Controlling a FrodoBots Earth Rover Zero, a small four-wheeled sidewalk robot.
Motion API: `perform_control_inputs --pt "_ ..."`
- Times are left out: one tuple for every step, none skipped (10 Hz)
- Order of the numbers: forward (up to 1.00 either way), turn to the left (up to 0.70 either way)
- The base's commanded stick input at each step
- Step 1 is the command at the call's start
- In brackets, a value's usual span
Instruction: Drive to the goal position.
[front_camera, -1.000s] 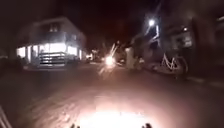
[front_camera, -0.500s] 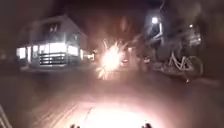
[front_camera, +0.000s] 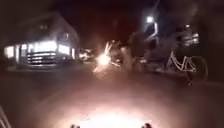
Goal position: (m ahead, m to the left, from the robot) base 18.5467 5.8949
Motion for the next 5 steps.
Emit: perform_control_inputs --pt "0.85 0.00" --pt "0.85 0.00" --pt "0.85 0.00" --pt "0.85 0.00" --pt "0.85 0.00"
